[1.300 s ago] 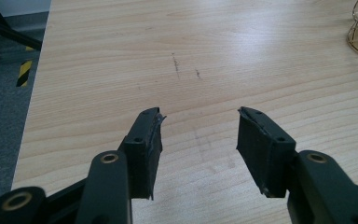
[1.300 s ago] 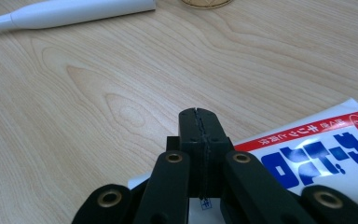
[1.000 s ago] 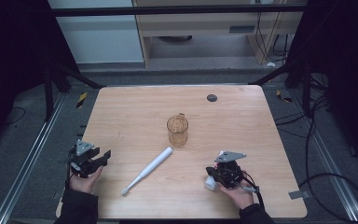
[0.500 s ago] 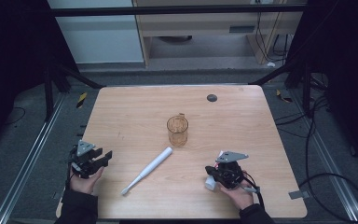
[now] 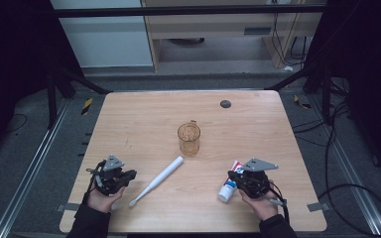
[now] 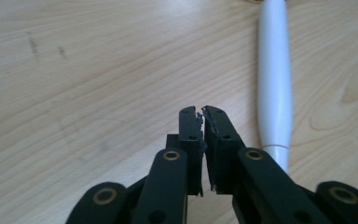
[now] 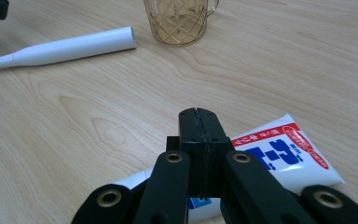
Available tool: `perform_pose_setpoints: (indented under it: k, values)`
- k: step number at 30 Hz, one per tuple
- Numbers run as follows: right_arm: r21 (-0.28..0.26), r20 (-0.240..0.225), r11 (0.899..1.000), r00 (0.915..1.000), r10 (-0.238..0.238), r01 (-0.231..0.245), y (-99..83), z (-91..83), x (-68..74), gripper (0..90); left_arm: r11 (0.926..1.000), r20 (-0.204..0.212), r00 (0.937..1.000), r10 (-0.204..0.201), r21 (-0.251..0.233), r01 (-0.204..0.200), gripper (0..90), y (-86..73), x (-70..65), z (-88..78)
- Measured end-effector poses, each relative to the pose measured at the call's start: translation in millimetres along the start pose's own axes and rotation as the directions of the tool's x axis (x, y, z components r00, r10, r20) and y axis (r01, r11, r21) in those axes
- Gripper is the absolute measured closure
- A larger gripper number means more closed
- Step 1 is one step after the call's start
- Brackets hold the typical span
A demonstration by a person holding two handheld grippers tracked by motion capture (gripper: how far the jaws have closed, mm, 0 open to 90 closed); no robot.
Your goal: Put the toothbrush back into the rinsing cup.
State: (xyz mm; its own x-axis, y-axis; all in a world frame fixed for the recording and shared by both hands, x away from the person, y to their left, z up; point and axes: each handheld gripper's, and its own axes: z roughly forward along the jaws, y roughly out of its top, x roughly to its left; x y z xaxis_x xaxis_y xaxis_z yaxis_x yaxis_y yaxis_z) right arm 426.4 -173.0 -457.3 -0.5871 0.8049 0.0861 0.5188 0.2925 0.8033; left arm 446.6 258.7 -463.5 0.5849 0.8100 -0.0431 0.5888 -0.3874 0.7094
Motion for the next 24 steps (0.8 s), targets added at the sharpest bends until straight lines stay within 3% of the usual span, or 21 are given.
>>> perform_pose_setpoints:
  k: [6,12,24]
  values:
    - [-0.004,0.014,1.000,0.9999,0.006,-0.006,-0.5,-2.9,-2.6,90.0,0.9980,0.053,0.9976,0.046,0.042,-0.048,89.0,-0.8,-9.8,6.6]
    - [-0.008,0.025,1.000,0.9997,0.006,-0.006,-1.0,-5.1,-5.1,90.0,0.9941,0.074,0.9946,0.073,0.075,-0.079,89.2,-3.5,-16.6,9.0]
    - [-0.008,0.032,1.000,0.9995,0.008,-0.007,-1.7,-6.8,-7.5,90.0,0.9904,0.100,0.9914,0.083,0.102,-0.094,89.4,-6.3,-23.6,11.4]
